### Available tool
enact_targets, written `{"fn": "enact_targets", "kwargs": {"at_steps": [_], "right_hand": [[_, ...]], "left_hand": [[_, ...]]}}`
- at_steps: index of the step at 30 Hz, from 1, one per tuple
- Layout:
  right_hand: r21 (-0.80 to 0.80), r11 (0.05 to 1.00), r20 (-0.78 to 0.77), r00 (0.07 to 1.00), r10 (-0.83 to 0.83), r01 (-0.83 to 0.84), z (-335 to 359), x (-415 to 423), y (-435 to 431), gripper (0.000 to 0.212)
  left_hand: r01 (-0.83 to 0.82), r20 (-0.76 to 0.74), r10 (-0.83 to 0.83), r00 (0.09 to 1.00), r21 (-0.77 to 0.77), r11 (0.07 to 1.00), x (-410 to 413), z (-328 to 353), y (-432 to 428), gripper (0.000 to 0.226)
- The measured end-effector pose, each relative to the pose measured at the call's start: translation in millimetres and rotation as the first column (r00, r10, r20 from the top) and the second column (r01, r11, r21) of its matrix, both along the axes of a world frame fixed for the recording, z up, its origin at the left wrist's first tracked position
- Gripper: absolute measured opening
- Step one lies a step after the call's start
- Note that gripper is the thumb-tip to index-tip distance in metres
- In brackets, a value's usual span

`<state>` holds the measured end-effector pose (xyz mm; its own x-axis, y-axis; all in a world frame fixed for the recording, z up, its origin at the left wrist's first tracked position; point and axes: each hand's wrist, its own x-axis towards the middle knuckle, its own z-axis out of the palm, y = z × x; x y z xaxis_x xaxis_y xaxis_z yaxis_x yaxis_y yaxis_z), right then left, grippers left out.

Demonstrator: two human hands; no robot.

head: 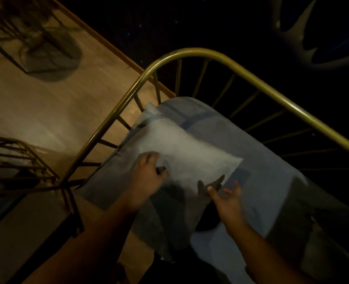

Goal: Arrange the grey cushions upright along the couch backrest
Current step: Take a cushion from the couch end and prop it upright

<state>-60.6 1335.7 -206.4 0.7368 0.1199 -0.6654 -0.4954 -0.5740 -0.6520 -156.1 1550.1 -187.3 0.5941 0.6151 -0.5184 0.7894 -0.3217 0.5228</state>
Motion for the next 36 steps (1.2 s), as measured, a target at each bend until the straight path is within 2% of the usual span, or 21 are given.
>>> {"fn": "enact_targets", "kwargs": {"at_steps": [2,4,6,8,11,14,19,23,25,27,29,33,36], "right_hand": [[0.023,1.000,0.040,0.999,-0.017,0.016,20,7,-17,0.087],[0.065,0.996,0.098,0.993,-0.061,0.054,38,12,-37,0.069],[0.099,0.986,0.142,0.979,-0.148,0.135,59,15,-64,0.044],[0.130,0.970,0.231,0.945,-0.231,0.205,85,18,-97,0.031],[0.185,0.950,0.332,0.894,-0.300,0.251,127,16,-150,0.030],[0.192,0.952,0.428,0.852,-0.302,0.241,167,13,-206,0.026],[0.190,0.955,0.497,0.816,-0.293,0.227,230,-5,-306,0.021],[0.110,0.950,0.556,0.775,-0.302,0.292,249,-18,-391,0.017],[-0.012,0.940,0.612,0.746,-0.263,0.341,243,-23,-433,0.022],[-0.147,0.911,0.665,0.721,-0.197,0.385,232,-25,-476,0.025],[-0.223,0.874,0.670,0.719,-0.185,0.432,219,-25,-516,0.027],[-0.278,0.796,0.618,0.734,-0.280,0.538,196,-18,-577,0.041],[-0.244,0.773,0.603,0.716,-0.352,0.586,189,-7,-608,0.062]], "left_hand": [[0.067,0.069,-0.059,0.996,-0.114,0.991,10,22,-23,0.063],[0.140,0.165,-0.107,0.980,-0.199,0.970,21,48,-55,0.068],[0.281,0.251,-0.232,0.940,-0.181,0.942,34,70,-91,0.065],[0.422,0.307,-0.368,0.878,-0.132,0.897,50,91,-128,0.055],[0.529,0.392,-0.456,0.799,-0.096,0.843,73,122,-182,0.050],[0.604,0.472,-0.509,0.720,-0.067,0.794,88,151,-238,0.046],[0.739,0.542,-0.629,0.557,0.023,0.674,93,189,-339,0.040],[0.808,0.549,-0.695,0.466,0.056,0.586,103,203,-410,0.036],[0.825,0.518,-0.733,0.441,0.088,0.558,111,197,-440,0.039],[0.828,0.459,-0.769,0.446,0.116,0.549,116,187,-467,0.047],[0.784,0.397,-0.751,0.527,0.114,0.610,121,174,-489,0.057],[0.622,0.370,-0.573,0.731,-0.018,0.783,130,149,-507,0.064],[0.554,0.374,-0.467,0.801,-0.167,0.816,137,137,-507,0.074]]}}
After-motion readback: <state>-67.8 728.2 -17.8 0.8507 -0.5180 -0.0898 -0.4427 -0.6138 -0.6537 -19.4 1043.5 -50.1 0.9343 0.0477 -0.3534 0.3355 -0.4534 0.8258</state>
